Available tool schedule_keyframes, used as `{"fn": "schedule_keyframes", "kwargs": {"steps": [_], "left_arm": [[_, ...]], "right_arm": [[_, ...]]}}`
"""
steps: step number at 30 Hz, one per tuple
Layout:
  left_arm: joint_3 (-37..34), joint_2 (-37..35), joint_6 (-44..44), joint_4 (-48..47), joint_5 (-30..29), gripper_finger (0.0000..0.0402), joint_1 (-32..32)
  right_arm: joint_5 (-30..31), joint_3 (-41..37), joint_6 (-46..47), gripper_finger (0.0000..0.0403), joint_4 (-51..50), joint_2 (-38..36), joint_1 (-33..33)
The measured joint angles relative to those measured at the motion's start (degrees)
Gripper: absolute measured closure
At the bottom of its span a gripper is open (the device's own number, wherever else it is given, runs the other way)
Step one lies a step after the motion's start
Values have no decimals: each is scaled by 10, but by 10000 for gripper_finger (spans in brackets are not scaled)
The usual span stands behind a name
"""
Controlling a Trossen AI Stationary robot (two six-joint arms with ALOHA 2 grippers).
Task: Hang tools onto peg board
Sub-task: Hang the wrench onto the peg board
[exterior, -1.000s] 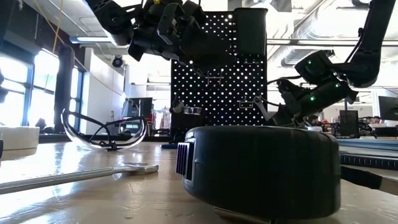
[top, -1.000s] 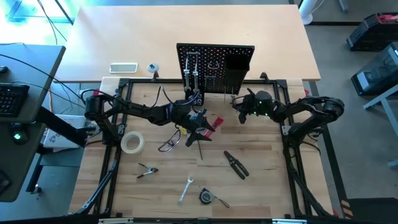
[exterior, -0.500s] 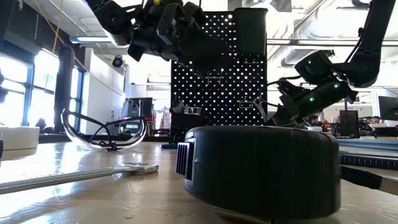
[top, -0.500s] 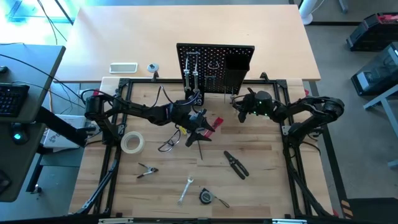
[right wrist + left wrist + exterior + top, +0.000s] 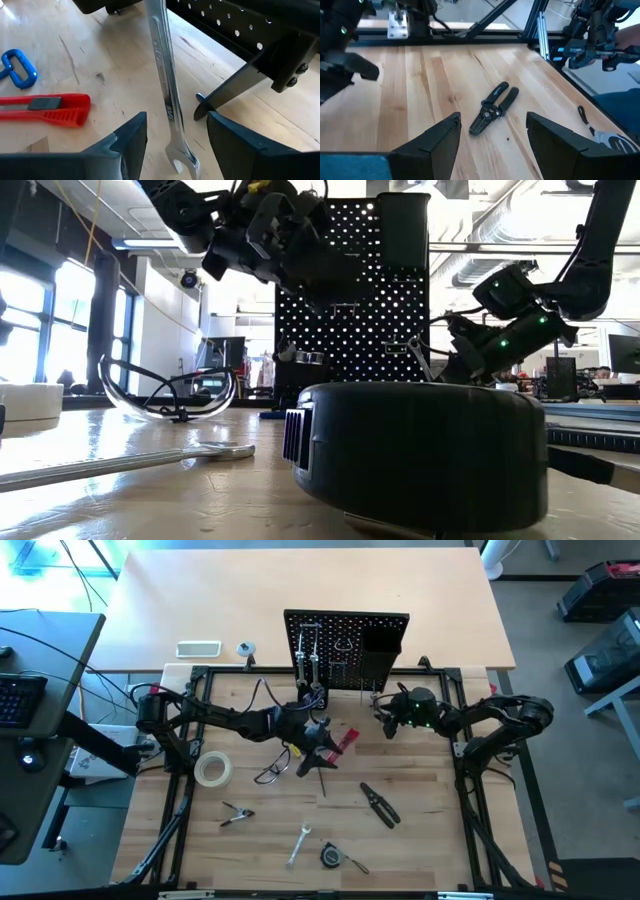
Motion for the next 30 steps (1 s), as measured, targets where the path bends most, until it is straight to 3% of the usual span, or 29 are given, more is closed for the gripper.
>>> {"fn": "schedule_keyframes", "kwargs": {"steps": [12,30], "left_arm": [[0,0,5,-78,3,183,-1],[0,0,26,-196,-3,183,-45]], "right_arm": [[-31,0,25,203,-22,-44,14],[53,0,57,203,-334,-352,102]]}}
